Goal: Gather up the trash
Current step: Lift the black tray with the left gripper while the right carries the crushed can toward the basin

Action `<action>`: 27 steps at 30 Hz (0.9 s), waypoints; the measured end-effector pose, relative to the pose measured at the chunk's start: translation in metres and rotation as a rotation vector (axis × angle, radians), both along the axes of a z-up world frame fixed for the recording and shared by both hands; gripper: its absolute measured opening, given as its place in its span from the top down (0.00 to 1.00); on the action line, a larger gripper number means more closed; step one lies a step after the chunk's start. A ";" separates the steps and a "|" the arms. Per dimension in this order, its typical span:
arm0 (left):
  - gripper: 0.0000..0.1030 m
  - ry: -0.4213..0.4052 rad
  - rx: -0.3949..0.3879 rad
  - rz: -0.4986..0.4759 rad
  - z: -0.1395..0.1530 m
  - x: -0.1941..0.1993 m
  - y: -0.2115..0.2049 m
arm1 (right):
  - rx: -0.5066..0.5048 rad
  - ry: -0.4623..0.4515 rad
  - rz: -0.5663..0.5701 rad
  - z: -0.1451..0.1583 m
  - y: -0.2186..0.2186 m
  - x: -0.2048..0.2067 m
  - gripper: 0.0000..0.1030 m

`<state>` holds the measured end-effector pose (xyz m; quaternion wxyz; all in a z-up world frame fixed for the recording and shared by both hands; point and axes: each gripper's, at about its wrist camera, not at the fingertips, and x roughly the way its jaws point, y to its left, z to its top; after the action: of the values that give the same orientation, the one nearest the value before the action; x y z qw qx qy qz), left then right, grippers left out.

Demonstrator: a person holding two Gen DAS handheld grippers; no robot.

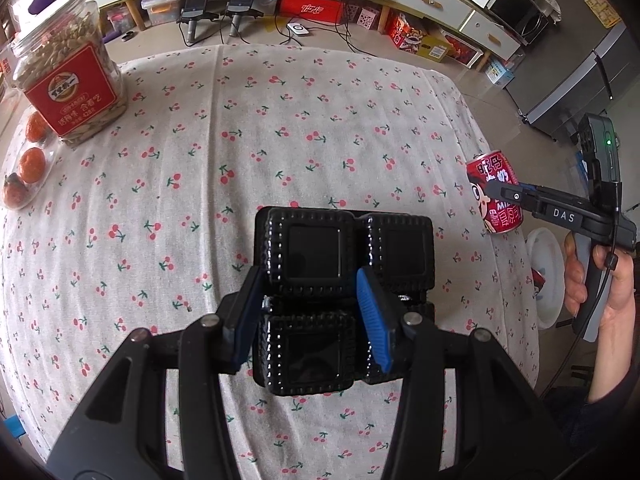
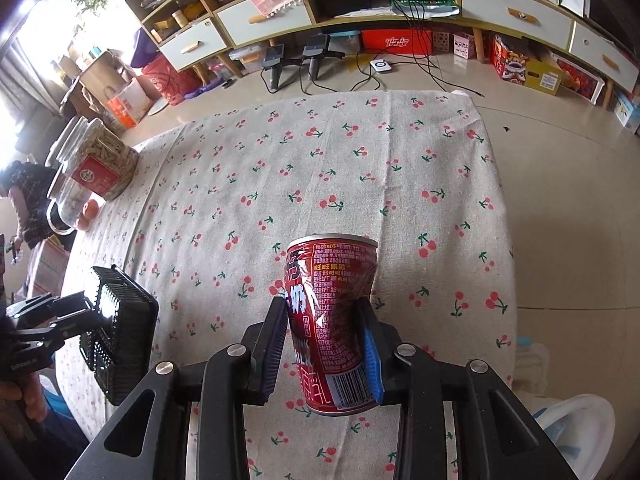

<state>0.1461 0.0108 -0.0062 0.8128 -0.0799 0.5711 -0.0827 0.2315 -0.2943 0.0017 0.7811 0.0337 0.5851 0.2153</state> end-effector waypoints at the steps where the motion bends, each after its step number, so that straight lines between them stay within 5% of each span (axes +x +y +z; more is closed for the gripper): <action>1: 0.52 0.000 -0.002 -0.002 0.000 0.000 -0.001 | -0.001 0.001 -0.003 0.000 -0.002 -0.001 0.66; 27: 0.52 -0.003 -0.020 -0.070 0.003 -0.006 -0.056 | 0.141 0.016 -0.157 0.023 -0.122 -0.049 0.68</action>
<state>0.1404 -0.0447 -0.0032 0.8095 -0.0679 0.5713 -0.1167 0.1823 -0.4162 0.0244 0.7865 0.1360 0.5705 0.1936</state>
